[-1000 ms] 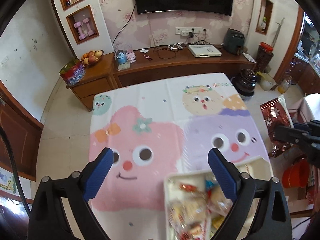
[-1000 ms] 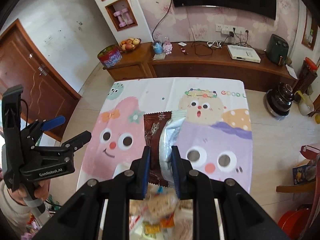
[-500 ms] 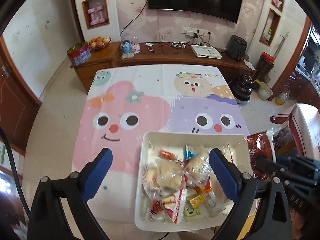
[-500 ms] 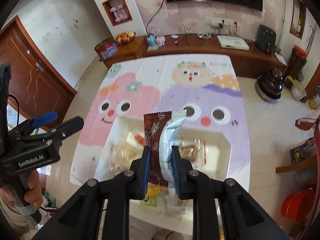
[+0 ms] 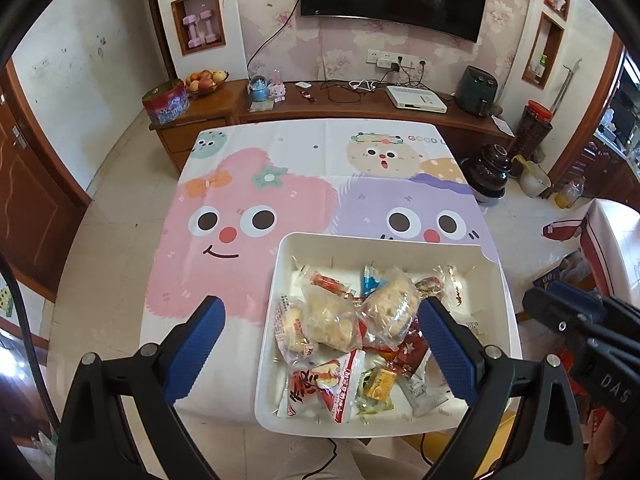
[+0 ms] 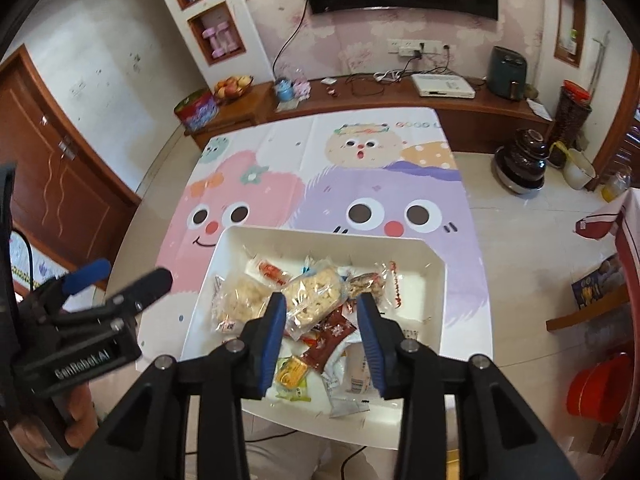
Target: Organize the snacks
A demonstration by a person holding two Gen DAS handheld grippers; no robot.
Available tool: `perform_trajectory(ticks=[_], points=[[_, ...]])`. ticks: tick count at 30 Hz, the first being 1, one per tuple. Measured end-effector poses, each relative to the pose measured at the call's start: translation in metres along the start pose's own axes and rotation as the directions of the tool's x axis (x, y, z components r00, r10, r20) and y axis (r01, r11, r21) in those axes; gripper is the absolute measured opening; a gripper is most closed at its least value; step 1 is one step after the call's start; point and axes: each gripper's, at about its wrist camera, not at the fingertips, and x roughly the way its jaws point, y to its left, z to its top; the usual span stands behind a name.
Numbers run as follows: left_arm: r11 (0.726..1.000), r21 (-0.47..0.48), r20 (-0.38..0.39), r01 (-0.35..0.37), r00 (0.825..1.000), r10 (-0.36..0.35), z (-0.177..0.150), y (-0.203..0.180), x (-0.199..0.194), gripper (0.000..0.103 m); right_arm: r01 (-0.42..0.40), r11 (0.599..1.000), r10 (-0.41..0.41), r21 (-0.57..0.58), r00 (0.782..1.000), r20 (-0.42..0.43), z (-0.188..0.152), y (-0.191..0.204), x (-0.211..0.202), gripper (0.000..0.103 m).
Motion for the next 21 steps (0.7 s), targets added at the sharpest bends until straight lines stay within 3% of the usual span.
perform_trajectory(ticks=[9,21], points=[[1.0,0.013,0.026,0.004,1.0,-0.005,-0.003,-0.008,-0.01,0.097,0.05,0.998,-0.053,0.041,0.995,0.081,-0.002,0.001,-0.021,0.038],[1.0,-0.003,0.041,0.005,0.999,-0.005,0.002,-0.008,-0.007,0.097,0.07,0.997,-0.074,0.036,0.993,0.097,-0.007,-0.001,-0.023,0.039]])
